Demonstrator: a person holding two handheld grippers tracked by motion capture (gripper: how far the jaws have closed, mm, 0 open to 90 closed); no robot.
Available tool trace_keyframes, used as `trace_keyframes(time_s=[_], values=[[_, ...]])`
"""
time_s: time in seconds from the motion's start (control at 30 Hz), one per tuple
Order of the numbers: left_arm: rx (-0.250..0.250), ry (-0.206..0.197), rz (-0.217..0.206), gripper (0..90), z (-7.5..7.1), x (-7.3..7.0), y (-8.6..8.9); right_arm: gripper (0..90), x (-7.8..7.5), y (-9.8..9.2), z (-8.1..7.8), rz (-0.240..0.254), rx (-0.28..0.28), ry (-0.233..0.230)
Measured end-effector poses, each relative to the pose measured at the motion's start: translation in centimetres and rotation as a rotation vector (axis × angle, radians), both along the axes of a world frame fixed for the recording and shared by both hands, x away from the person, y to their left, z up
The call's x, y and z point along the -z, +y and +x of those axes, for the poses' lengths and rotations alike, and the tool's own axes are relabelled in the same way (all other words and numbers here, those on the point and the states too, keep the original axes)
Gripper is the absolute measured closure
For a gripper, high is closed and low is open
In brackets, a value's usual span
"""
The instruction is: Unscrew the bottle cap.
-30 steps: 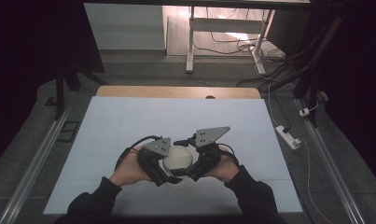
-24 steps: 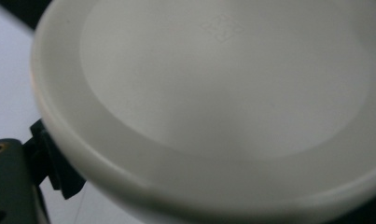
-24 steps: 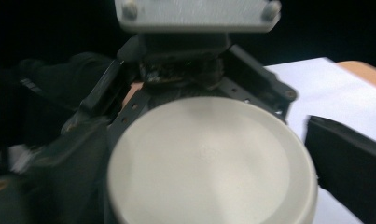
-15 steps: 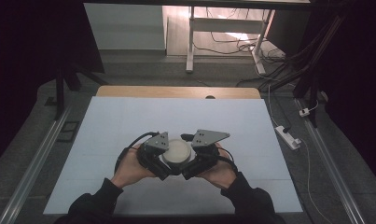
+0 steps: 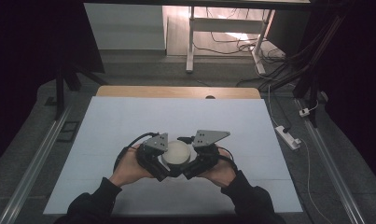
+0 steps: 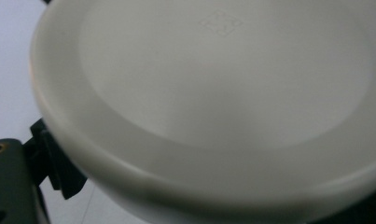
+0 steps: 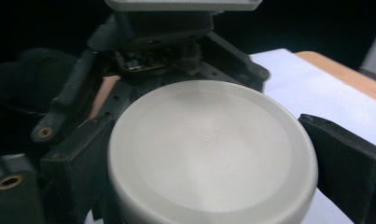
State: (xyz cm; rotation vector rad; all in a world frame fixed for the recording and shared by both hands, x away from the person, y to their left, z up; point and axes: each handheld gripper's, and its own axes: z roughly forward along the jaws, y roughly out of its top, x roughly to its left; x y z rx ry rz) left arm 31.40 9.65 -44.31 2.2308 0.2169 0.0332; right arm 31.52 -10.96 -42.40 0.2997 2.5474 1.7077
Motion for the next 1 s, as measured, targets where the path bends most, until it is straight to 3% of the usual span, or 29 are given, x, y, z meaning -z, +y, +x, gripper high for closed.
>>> trace_keyframes(time_s=[0.27, 0.4, 0.6, 0.7, 0.8, 0.9, 1.0], values=[[0.114, 0.005, -0.001, 7.5, -0.4, 0.1, -0.4, 7.0, 0.1, -0.6, 0.7, 0.02, -0.2, 0.033], [0.101, -0.002, 0.008, 7.5, -0.5, 0.1, -0.5, 6.7, 0.2, -0.7, 0.6, 0.007, -0.211, 0.015], [0.01, -0.011, 0.013, 7.5, -0.2, 0.0, -0.2, 0.3, -0.9, -1.1, 0.3, 0.033, -0.082, 0.003], [-0.056, -0.01, 0.014, 7.5, 0.0, 0.0, -0.1, 0.2, -1.1, -1.0, 0.0, 0.024, 0.009, 0.009], [-0.117, -0.01, 0.015, 7.5, 0.1, -0.1, -0.2, 0.3, -0.9, -0.5, -0.3, -0.009, 0.087, -0.015], [-0.146, -0.015, 0.022, 7.5, 0.0, -0.1, -0.3, 1.4, -0.6, 0.2, -0.7, -0.023, 0.126, -0.036], [-0.136, -0.013, 0.014, 7.5, -0.1, -0.2, -0.3, 5.9, -0.4, 0.5, -1.0, -0.031, 0.171, -0.058]])
